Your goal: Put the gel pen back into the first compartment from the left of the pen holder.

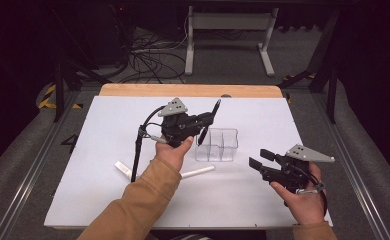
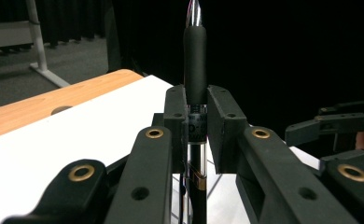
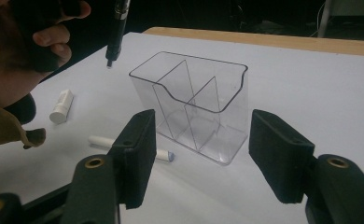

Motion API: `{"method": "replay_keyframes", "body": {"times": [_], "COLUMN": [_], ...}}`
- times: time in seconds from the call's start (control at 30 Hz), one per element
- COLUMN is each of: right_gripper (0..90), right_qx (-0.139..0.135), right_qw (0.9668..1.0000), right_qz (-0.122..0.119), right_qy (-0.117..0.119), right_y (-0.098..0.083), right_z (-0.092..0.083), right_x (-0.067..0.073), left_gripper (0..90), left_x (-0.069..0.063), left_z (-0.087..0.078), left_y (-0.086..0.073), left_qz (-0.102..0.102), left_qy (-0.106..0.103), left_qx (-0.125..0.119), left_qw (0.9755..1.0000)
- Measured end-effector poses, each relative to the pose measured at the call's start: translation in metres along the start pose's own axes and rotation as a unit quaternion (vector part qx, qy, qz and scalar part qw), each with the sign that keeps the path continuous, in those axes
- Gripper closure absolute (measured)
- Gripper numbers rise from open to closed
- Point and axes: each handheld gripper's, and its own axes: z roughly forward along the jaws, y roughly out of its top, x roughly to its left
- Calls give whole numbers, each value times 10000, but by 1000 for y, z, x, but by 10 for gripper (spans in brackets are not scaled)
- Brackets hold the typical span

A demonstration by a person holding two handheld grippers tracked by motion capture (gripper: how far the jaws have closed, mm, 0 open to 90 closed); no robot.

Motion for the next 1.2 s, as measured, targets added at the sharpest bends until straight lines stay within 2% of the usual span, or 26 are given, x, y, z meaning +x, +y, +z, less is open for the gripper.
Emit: {"method": "replay_keyframes", "body": {"times": [0.13, 0.2, 0.3, 0.43, 0.53, 0.73, 0.9, 1.03, 1.2], "right_gripper": [425, 424, 425, 425, 425, 425, 425, 425, 425], "right_qx": [-2, 5, 8, 17, 16, 16, 8, 19, 26], "right_qw": [10000, 10000, 10000, 10000, 10000, 10000, 10000, 10000, 10000], "right_qz": [2, -1, 12, 8, 14, 18, 6, 6, 1], "right_qy": [3, -2, 7, 10, 12, 8, 6, 16, 13], "right_y": [0, 0, -1, -1, -1, -1, -1, -1, -2], "right_z": [0, 1, 1, 1, 1, 1, 1, 1, 2], "right_x": [0, 0, 0, 0, -1, -1, -1, -1, -1], "left_gripper": [793, 793, 793, 792, 792, 793, 792, 792, 792], "left_x": [5, 6, 6, 9, 11, 16, 19, 24, 28], "left_z": [4, 5, 8, 12, 14, 17, 18, 19, 19], "left_y": [-2, -3, -4, -6, -7, -10, -14, -20, -28], "left_qz": [173, 188, 367, 315, 384, 354, 417, 455, 395], "left_qy": [144, 123, 191, 139, 125, -36, -137, -132, -168], "left_qx": [-89, -100, -143, -163, -212, -365, -380, -379, -350], "left_qw": [9997, 9997, 9990, 9993, 9990, 9987, 9983, 9982, 9985]}}
